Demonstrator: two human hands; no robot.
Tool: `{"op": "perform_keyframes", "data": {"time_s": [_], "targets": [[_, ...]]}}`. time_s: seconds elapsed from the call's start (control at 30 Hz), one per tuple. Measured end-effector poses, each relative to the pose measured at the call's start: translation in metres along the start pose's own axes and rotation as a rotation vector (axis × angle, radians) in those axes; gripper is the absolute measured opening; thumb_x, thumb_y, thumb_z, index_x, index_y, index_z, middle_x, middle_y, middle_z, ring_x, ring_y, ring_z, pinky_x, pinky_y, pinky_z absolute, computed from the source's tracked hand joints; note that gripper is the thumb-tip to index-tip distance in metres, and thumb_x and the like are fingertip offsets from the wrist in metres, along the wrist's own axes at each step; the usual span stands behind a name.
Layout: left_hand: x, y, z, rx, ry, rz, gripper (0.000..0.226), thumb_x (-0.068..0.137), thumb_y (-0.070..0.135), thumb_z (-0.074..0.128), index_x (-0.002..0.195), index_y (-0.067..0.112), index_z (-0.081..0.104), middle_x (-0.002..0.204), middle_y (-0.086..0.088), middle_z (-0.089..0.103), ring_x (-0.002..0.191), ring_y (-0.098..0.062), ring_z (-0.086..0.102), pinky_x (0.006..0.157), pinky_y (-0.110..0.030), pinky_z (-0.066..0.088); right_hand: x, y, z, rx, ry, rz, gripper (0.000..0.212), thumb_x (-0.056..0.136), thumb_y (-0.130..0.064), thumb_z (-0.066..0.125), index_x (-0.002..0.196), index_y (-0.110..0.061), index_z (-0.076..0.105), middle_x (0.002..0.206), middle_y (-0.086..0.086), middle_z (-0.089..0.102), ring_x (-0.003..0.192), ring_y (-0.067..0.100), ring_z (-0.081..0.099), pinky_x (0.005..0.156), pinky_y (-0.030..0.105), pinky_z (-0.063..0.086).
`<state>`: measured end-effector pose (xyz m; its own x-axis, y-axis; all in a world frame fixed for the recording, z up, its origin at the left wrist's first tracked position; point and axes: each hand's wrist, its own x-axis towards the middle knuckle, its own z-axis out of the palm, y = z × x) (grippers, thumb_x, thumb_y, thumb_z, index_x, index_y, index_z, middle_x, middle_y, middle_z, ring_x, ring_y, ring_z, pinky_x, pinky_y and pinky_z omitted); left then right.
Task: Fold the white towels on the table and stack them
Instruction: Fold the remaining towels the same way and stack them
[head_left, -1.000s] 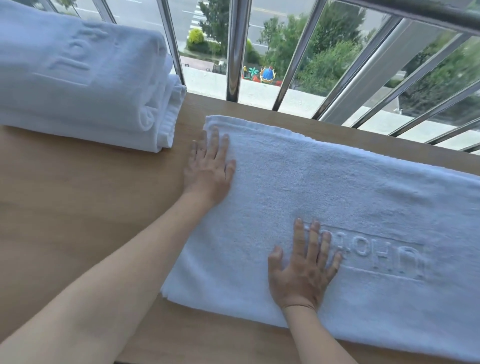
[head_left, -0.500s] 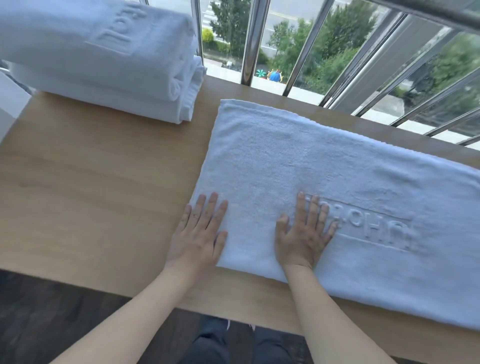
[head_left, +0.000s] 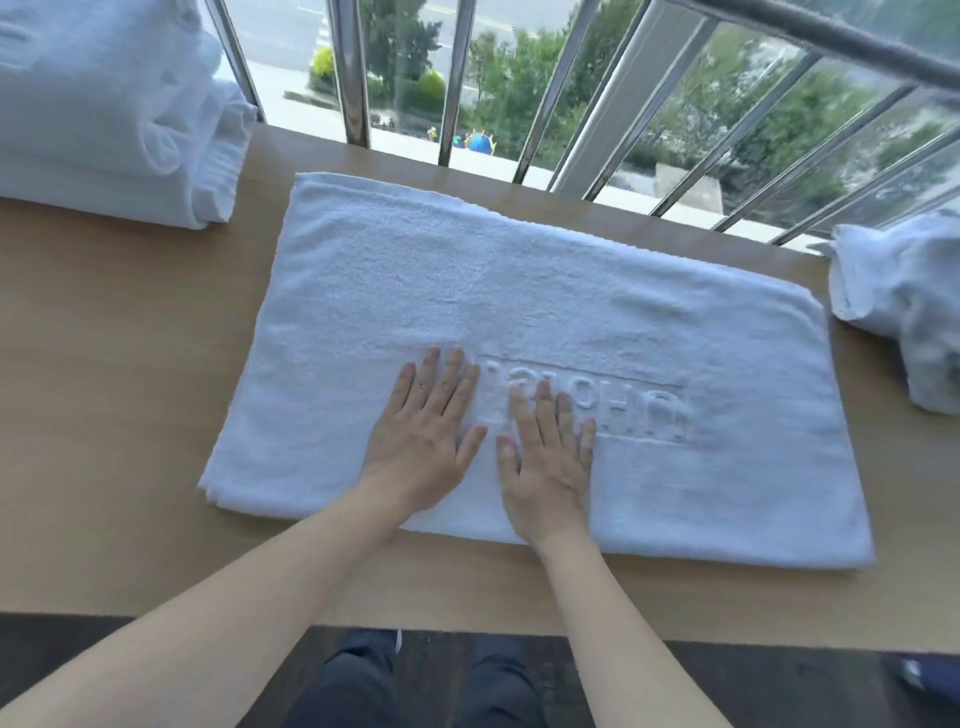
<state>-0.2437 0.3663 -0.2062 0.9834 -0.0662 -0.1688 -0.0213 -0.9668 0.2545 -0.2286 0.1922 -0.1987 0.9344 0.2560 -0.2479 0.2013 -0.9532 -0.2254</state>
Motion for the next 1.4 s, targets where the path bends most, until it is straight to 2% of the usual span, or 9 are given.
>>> {"op": "perform_keyframes", "data": {"time_s": [0.37, 0.63, 0.77, 0.87, 0.97, 1.1, 1.23, 1.3, 1.4], "targets": [[0.088, 0.136, 0.022, 0.034, -0.024, 0.184, 0.071, 0.101, 0.056, 0.005, 0.159, 0.018, -0.011, 0.165, 0.002, -0.021, 0.150, -0.024, -0.026, 0.122, -0.043, -0.014, 0.012, 0.155, -0.043, -0.007, 0.091, 0.098, 0.061, 0.099, -0.051, 0.016, 0.158, -0.035, 0.015, 0.167, -0.003, -0.001, 0.153, 0.013, -0.009, 0.124, 0.040, -0.008], [0.173, 0.260, 0.038, 0.055, -0.075, 0.329, 0.070, 0.102, 0.056, 0.008, 0.159, 0.019, -0.009, 0.166, 0.001, -0.016, 0.151, -0.023, -0.024, 0.123, -0.042, -0.012, 0.002, 0.292, -0.071, 0.059, 0.138, 0.354, 0.063, 0.099, -0.055, 0.013, 0.157, -0.035, 0.000, 0.167, -0.004, -0.009, 0.151, 0.010, -0.019, 0.123, 0.044, -0.011], [0.223, 0.316, 0.043, 0.092, -0.086, 0.399, 0.070, 0.102, 0.055, 0.012, 0.159, 0.020, -0.007, 0.167, 0.000, -0.011, 0.150, -0.021, -0.023, 0.123, -0.041, -0.013, 0.000, 0.332, -0.081, 0.107, 0.268, 0.430, 0.064, 0.097, -0.052, 0.023, 0.156, -0.029, 0.029, 0.165, 0.005, 0.022, 0.152, 0.025, 0.018, 0.122, 0.048, 0.007], [0.256, 0.352, 0.048, 0.116, -0.084, 0.396, 0.071, 0.102, 0.056, 0.012, 0.159, 0.017, -0.007, 0.167, -0.002, -0.012, 0.152, -0.020, -0.019, 0.120, -0.038, -0.020, 0.002, 0.342, -0.088, 0.220, 0.421, 0.521, 0.061, 0.092, -0.045, 0.039, 0.143, -0.015, 0.051, 0.142, 0.014, 0.052, 0.128, 0.035, 0.048, 0.107, 0.052, 0.033], [0.284, 0.382, 0.052, 0.120, -0.075, 0.384, 0.074, 0.103, 0.056, 0.014, 0.159, 0.012, -0.004, 0.168, -0.005, -0.009, 0.153, -0.020, -0.015, 0.121, -0.037, -0.017, 0.001, 0.349, -0.093, 0.279, 0.519, 0.602, 0.049, 0.089, -0.039, 0.052, 0.124, -0.006, 0.061, 0.113, 0.015, 0.062, 0.103, 0.037, 0.056, 0.088, 0.048, 0.043], [0.317, 0.407, 0.053, 0.107, -0.052, 0.336, 0.077, 0.103, 0.058, 0.016, 0.159, 0.009, -0.003, 0.168, -0.005, -0.008, 0.154, -0.018, -0.010, 0.124, -0.035, -0.008, -0.012, 0.366, -0.099, 0.583, 0.307, 0.693, 0.028, 0.093, -0.037, 0.057, 0.114, -0.019, 0.057, 0.099, -0.002, 0.059, 0.096, 0.024, 0.053, 0.083, 0.042, 0.046], [0.330, 0.420, 0.047, -0.001, -0.064, 0.219, 0.082, 0.101, 0.057, 0.034, 0.160, 0.014, -0.003, 0.168, 0.001, -0.003, 0.154, -0.016, -0.002, 0.123, -0.035, 0.002, -0.021, 0.387, -0.120, 0.996, 0.099, 0.563, 0.015, 0.096, -0.027, 0.052, 0.096, -0.035, 0.065, 0.083, -0.008, 0.068, 0.081, 0.016, 0.062, 0.069, 0.032, 0.049], [0.335, 0.423, 0.041, -0.087, 0.003, 0.172, 0.085, 0.093, 0.053, 0.054, 0.158, 0.018, 0.012, 0.165, 0.000, 0.014, 0.150, -0.022, 0.016, 0.120, -0.038, 0.017, -0.021, 0.392, -0.131, 1.255, 0.021, 0.496, 0.018, 0.094, -0.021, 0.058, 0.095, -0.033, 0.071, 0.088, -0.007, 0.074, 0.081, 0.013, 0.068, 0.068, 0.026, 0.050], [0.344, 0.424, 0.031, -0.217, 0.143, 0.017, 0.079, 0.078, 0.050, 0.070, 0.144, 0.024, 0.035, 0.143, -0.001, 0.033, 0.132, -0.026, 0.032, 0.107, -0.036, 0.029, -0.017, 0.395, -0.139, 1.458, -0.115, 0.441, 0.017, 0.087, -0.034, 0.071, 0.102, -0.026, 0.073, 0.099, 0.005, 0.076, 0.095, 0.026, 0.072, 0.080, 0.036, 0.056]]}}
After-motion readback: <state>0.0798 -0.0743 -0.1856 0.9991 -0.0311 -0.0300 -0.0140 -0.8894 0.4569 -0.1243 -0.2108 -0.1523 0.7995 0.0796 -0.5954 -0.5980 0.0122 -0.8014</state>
